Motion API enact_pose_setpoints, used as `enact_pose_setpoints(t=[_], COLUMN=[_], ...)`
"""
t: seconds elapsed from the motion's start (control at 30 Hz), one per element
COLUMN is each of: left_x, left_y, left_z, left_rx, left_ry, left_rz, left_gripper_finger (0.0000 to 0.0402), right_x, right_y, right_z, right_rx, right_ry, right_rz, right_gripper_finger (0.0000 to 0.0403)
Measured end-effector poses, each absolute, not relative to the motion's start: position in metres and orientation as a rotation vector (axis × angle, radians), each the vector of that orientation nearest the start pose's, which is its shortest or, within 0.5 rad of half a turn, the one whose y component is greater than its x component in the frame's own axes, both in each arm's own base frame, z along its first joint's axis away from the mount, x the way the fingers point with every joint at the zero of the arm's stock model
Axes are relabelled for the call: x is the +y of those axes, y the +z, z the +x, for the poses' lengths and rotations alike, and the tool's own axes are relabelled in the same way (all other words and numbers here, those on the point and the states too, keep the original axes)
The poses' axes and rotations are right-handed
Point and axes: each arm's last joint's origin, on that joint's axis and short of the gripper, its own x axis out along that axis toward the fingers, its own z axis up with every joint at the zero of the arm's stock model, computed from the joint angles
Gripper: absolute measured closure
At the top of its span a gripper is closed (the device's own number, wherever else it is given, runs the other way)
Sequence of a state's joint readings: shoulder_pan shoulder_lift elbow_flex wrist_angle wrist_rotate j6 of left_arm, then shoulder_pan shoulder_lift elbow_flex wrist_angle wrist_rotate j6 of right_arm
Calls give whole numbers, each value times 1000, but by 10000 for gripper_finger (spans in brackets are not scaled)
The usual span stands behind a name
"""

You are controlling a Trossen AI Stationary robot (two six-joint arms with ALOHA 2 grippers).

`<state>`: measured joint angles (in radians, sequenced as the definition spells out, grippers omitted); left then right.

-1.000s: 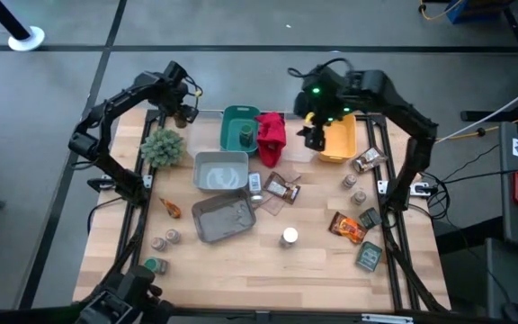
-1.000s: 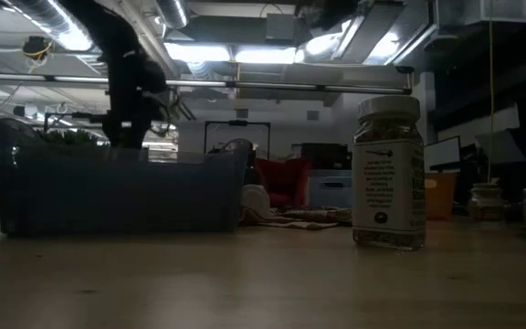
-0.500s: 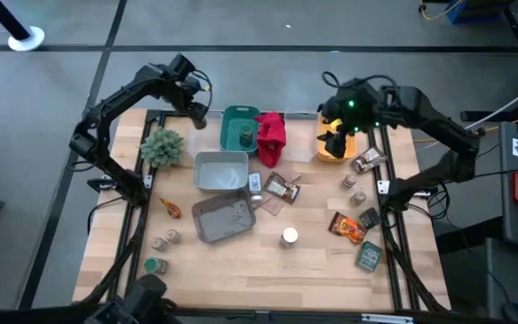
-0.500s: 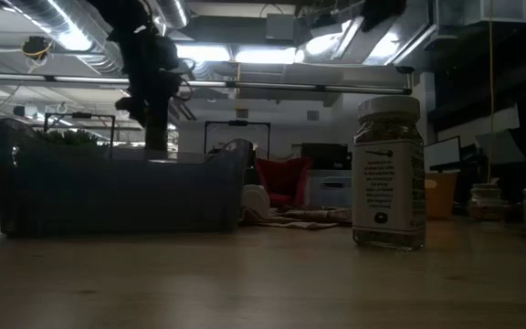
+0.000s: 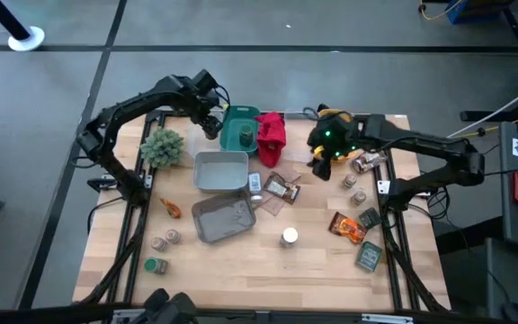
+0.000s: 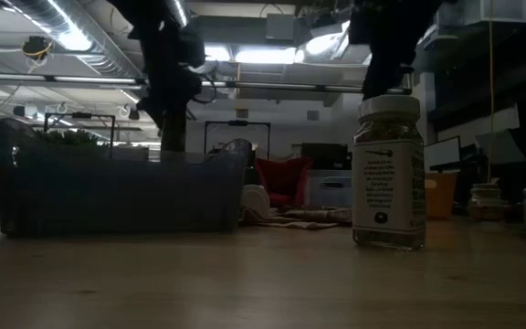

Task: Sort spices by type
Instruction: Put the yellow seasoning bottle into the left transparent bin

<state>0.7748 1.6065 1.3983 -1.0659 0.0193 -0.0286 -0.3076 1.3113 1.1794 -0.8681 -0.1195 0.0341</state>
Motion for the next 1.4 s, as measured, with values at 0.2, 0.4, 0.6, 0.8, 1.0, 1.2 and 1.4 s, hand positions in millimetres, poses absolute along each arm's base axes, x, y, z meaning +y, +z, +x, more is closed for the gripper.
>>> enact_pose_setpoints(t=[0.2, 0.4, 0.6, 0.8, 1.0, 1.2, 1.4], left_x=[227, 235, 240, 242, 241, 241, 240], left_y=[255, 235, 228, 222, 221, 221, 227], left_z=[233, 240, 246, 247, 247, 247, 244], left_rx=[1274, 1331, 1312, 1331, 1336, 1342, 1384], left_ry=[679, 678, 684, 681, 678, 670, 634], left_rz=[-570, -574, -565, -574, -573, -566, -548], left_gripper_finger=[195, 195, 195, 170, 162, 162, 162], right_x=[-76, -80, -84, -88, -92, -94, -96], right_y=[270, 244, 224, 205, 191, 180, 169], right_z=[254, 267, 281, 293, 304, 312, 316], right_rx=[964, 963, 972, 999, 992, 979, 999], right_ry=[-162, -184, -185, -186, -186, -186, -194], right_rz=[277, 320, 324, 330, 328, 325, 324], right_gripper_finger=[152, 152, 152, 152, 152, 152, 152])
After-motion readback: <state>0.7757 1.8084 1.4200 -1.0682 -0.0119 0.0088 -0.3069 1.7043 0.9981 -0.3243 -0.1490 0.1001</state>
